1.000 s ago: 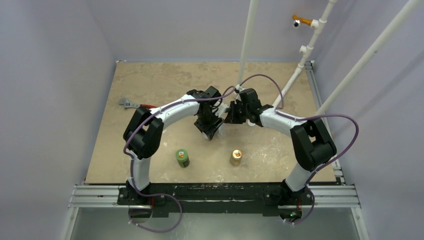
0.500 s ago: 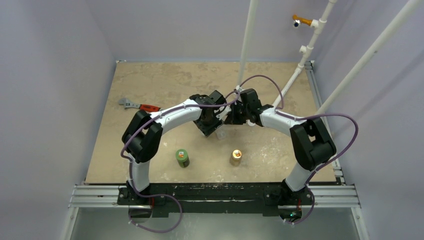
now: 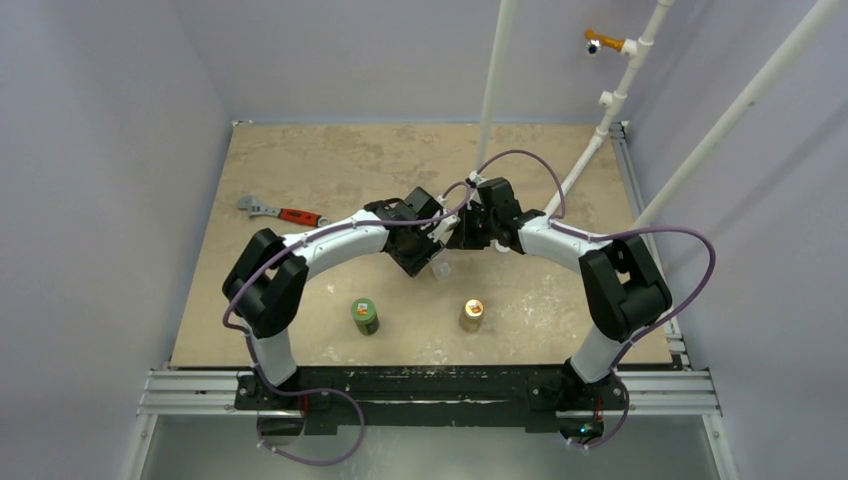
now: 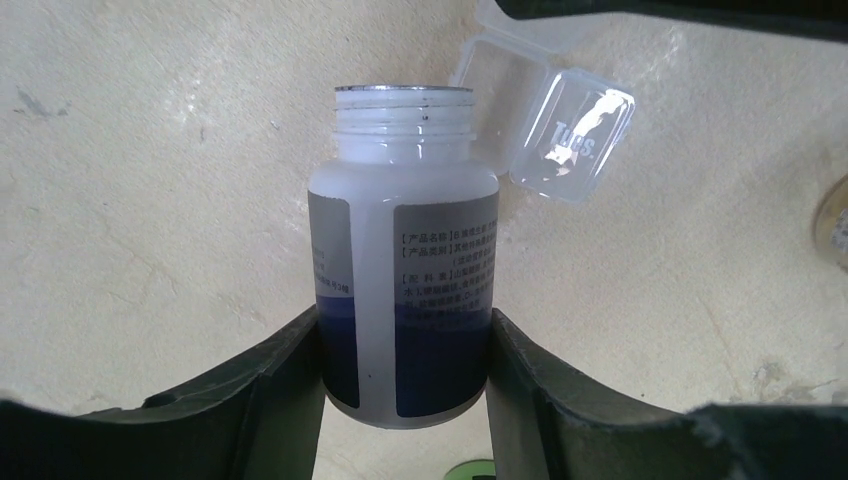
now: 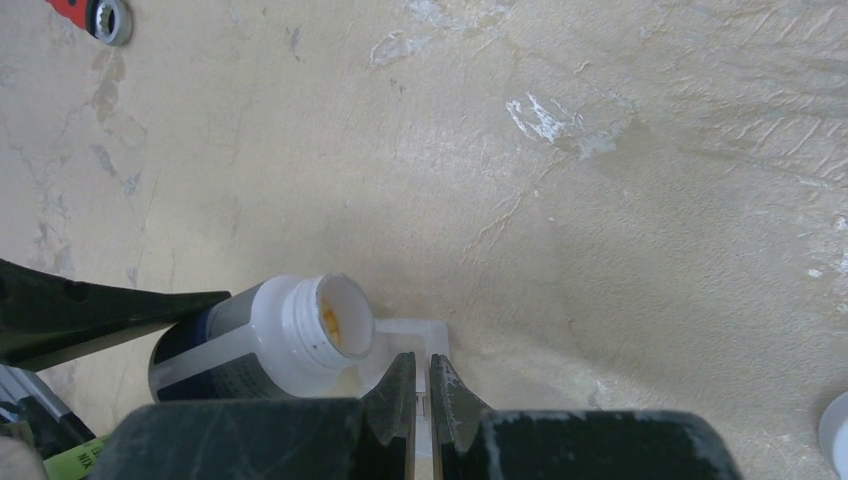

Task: Sort the pills into containers
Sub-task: Pour the pill into the pill container.

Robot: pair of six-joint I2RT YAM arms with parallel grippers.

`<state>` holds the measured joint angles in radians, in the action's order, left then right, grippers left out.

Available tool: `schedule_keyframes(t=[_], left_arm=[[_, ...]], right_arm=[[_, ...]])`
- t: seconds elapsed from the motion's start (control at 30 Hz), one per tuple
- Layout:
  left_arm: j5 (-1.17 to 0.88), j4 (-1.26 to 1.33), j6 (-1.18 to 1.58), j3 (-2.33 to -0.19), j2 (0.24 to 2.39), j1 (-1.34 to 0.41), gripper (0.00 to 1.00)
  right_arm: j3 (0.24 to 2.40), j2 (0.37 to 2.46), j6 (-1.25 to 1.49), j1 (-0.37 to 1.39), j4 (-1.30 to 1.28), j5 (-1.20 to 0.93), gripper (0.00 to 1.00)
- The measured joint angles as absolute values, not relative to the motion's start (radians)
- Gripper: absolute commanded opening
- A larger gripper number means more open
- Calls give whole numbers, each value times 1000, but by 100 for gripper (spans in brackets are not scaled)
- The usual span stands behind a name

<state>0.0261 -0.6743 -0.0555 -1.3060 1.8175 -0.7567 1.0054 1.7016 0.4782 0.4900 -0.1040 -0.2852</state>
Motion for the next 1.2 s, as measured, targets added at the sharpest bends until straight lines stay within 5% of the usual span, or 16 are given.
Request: schedule_keyframes(t=[0.1,0.33,0.5,1.2], left_arm=[[22,-630,-40,-1280,1788,-748,0],[20,-559,-33,-1231,1728,-725,0],[20,-511,-26,-1159,1674,-725,0],[-145,-636,-100,-1219,1677,-725,0]], right_arm=[[1005,1702,478,490,-104,-279,0],[1005,1699,474,490,-104,-271,35],[1005,1680,471,490,-104,-262,46],[907,1496,525,318,-109,-208,52]])
